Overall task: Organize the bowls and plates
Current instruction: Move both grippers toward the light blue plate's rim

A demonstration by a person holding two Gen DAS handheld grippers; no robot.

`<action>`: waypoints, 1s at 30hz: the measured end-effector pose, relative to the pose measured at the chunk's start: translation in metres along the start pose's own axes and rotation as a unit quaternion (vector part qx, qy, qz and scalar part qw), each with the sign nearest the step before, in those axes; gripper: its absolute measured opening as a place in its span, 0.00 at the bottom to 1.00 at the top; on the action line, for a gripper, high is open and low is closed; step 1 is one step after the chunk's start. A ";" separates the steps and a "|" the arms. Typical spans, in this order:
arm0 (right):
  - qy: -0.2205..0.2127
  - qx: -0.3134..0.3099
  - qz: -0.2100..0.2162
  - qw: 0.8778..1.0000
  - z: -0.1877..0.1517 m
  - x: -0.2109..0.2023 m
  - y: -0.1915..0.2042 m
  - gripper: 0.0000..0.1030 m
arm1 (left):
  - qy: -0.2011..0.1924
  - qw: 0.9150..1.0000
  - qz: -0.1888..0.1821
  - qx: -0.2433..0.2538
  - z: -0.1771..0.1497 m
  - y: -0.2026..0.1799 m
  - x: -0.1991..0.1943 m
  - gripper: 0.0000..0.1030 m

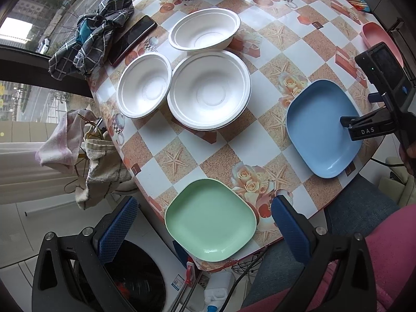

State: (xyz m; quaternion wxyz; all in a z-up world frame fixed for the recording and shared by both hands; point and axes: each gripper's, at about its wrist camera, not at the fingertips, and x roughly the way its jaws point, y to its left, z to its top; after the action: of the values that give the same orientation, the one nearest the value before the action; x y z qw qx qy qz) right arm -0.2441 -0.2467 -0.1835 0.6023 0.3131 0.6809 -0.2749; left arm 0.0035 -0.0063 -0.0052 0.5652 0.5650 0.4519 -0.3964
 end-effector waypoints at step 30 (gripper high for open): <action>-0.025 0.000 0.000 1.000 -0.003 0.000 0.005 1.00 | -0.016 0.997 0.046 0.058 0.001 -0.011 -0.004 1.00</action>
State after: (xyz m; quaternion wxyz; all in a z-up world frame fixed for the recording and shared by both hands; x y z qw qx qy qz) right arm -0.2422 -0.2409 -0.1830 0.6190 0.3060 0.6656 -0.2832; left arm -0.0084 -0.0077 -0.0047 0.5558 0.6107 0.3926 -0.4049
